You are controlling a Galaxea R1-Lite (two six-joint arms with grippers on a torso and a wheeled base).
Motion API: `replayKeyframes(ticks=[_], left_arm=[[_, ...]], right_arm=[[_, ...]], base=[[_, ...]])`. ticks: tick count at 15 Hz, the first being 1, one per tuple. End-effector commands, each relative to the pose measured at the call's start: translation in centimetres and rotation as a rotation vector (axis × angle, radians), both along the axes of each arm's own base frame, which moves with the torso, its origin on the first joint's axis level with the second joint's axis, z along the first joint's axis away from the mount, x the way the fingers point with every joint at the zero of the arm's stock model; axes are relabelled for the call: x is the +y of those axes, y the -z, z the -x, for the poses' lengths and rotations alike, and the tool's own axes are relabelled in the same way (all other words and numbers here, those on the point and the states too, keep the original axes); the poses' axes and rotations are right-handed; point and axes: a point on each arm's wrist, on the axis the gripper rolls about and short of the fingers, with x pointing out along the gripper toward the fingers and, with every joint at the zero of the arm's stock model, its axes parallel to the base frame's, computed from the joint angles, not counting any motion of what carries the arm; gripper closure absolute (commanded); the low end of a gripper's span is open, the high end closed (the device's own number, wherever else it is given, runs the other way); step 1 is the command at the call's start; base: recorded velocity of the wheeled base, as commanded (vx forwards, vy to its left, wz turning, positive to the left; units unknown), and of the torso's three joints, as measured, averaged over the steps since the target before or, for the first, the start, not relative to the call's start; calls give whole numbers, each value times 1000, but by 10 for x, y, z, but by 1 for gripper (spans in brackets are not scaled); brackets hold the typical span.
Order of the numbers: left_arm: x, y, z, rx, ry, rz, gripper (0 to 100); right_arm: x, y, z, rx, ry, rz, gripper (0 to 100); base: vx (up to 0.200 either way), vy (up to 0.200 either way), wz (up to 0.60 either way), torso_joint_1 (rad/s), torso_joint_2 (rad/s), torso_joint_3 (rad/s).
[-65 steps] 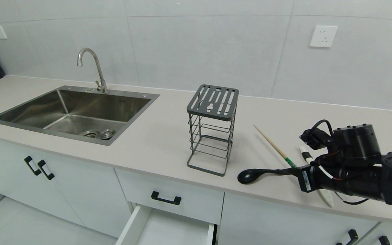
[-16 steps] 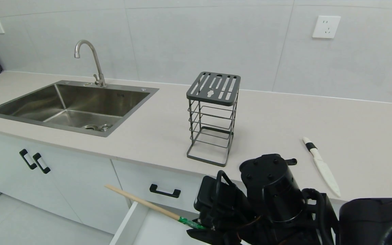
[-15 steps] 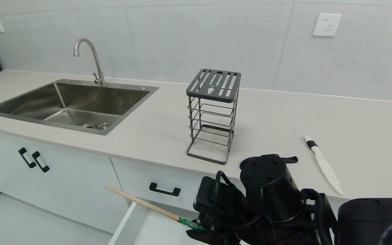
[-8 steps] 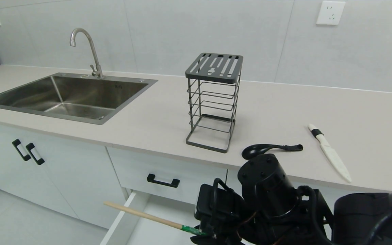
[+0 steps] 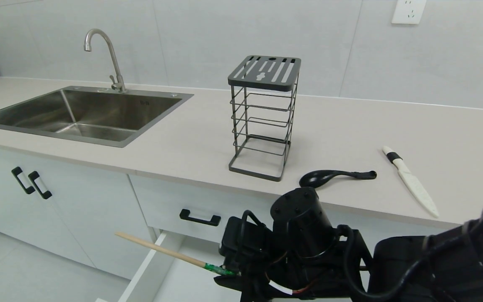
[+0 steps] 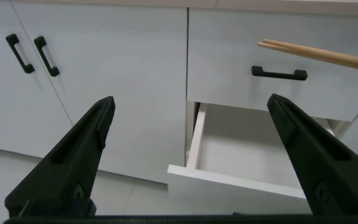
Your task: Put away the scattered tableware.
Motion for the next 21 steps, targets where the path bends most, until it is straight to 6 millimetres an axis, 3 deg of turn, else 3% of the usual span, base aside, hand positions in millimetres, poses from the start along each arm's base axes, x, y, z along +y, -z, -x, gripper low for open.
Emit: replayKeyframes(ticks=[1, 21], left_arm=[[0, 0, 0, -2, 0, 0, 0], [0, 0, 0, -2, 0, 0, 0]], right_arm=[[9, 12, -6, 29, 13, 10, 100], [18, 60, -27, 114, 73, 82, 100]], base=[[0, 0, 0, -76, 163, 100], [0, 0, 0, -73, 187, 112]])
